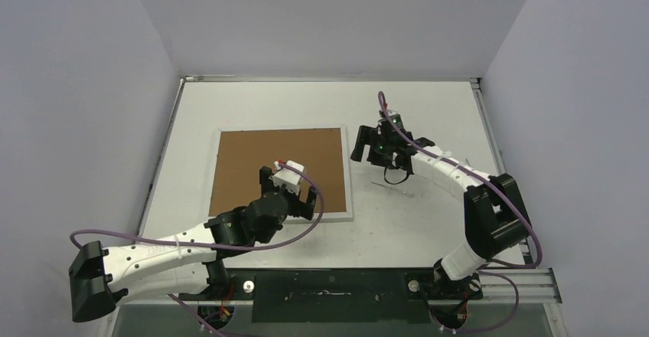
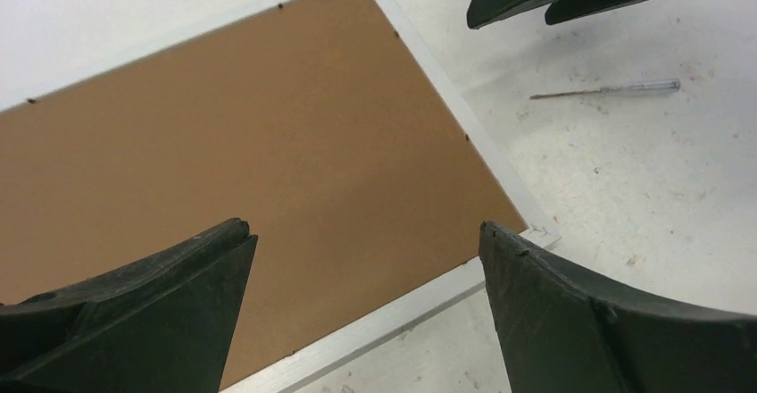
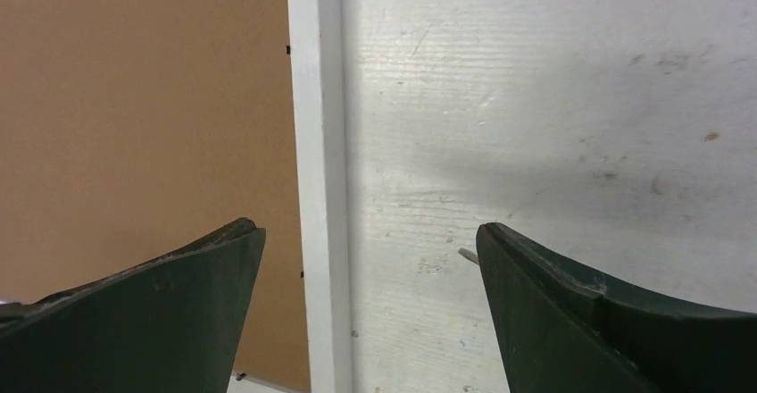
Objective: Take the photo out of the frame
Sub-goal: Turn over the photo frame at the center of the board.
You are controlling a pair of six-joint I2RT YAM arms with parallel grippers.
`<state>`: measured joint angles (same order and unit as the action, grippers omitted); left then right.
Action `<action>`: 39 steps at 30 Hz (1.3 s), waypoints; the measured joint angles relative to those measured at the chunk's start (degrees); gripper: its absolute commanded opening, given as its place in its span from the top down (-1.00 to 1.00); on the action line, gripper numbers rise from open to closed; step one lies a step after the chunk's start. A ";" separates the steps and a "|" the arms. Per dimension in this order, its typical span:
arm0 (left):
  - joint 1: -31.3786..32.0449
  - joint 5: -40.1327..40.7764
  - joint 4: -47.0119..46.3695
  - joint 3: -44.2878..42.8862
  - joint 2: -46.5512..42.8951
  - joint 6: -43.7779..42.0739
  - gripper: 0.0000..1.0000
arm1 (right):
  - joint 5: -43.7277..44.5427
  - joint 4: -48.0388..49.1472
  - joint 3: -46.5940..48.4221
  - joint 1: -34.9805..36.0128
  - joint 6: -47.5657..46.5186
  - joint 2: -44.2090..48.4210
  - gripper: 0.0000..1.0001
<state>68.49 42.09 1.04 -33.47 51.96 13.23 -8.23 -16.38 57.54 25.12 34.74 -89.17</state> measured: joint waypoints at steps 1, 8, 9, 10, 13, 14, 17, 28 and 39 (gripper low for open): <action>-1.73 -2.05 1.25 0.00 -0.07 1.27 -0.93 | 0.28 -0.44 0.42 0.20 -0.35 -0.94 -0.80; -7.10 -11.08 5.68 0.52 0.11 5.31 -0.93 | -0.22 -0.85 4.70 6.73 -1.36 -9.20 -0.19; -7.10 -11.58 5.68 0.79 0.00 5.57 -0.93 | -0.28 -0.85 5.46 7.21 -1.27 -10.32 -0.19; -7.10 -12.00 5.68 1.11 -0.22 5.66 -0.93 | -0.37 -0.81 6.08 7.37 -1.25 -11.37 -0.17; -7.15 -12.35 5.53 2.71 -1.57 5.66 -0.93 | -0.42 -0.26 6.78 7.17 -1.22 -13.66 -0.01; -7.21 -12.33 5.31 3.45 -2.23 5.68 -0.93 | -0.44 -0.22 6.78 7.17 -1.22 -14.21 0.04; -7.50 -12.35 5.25 5.07 -3.63 5.70 -0.93 | -0.39 -0.31 7.39 7.10 -1.14 -15.91 0.23; -7.85 -13.09 3.93 5.49 0.11 4.02 -0.93 | -0.81 -0.79 8.70 6.78 -0.52 -16.59 0.89; -0.50 -13.14 2.97 -0.72 13.05 -5.92 -0.93 | -1.44 -3.98 8.74 6.78 -0.20 -15.61 0.89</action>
<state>67.99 28.95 4.01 -34.20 65.01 7.31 -9.67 -20.36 66.28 31.90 34.54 -104.77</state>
